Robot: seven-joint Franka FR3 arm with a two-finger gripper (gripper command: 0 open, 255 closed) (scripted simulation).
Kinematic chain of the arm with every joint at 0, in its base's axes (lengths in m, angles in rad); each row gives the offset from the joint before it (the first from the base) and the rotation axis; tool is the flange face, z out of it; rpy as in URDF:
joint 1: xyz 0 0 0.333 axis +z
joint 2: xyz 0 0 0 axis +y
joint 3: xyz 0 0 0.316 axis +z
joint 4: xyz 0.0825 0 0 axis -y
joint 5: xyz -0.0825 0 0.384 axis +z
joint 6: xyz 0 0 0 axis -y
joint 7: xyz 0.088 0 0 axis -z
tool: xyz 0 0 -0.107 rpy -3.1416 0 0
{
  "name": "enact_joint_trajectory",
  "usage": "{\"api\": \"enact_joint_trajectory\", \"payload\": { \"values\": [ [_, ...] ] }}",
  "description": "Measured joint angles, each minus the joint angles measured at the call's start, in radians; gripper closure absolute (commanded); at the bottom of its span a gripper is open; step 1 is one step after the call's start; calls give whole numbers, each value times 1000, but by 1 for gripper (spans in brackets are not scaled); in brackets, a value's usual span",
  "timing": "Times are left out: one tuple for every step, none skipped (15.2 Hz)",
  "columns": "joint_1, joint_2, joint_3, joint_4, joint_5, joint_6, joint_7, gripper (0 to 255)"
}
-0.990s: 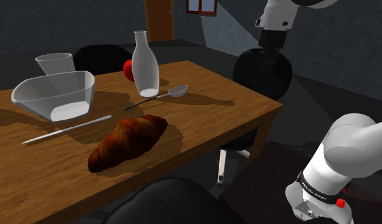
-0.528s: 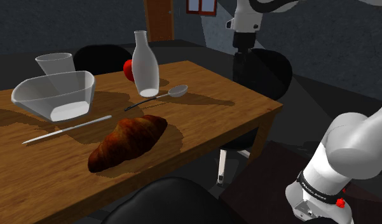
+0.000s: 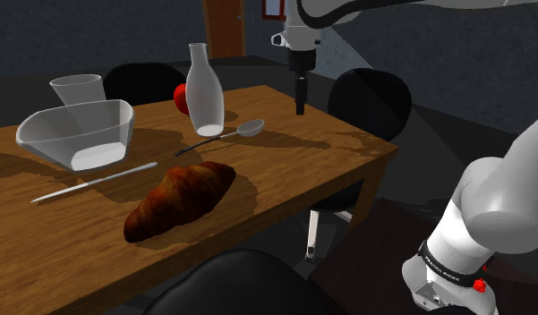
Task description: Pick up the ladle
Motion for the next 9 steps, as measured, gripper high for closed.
{"api": "enact_joint_trajectory", "payload": {
  "values": [
    [9, 35, 6, 26, -6, 10, -31, 0],
    [17, 68, 12, 58, -12, 11, -62, 0],
    [27, 101, 20, 91, -18, 13, -89, 0],
    [38, 134, 30, 115, -24, 21, -113, 0],
    [48, 170, 40, 154, -31, 20, -139, 0],
    [54, 193, 45, 173, -39, 25, -172, 0],
    [65, 222, 56, 200, -47, 28, -195, 0],
    [74, 254, 65, 235, -56, 26, -223, 0],
    [84, 283, 75, 267, -64, 25, -248, 0]
  ]
}}
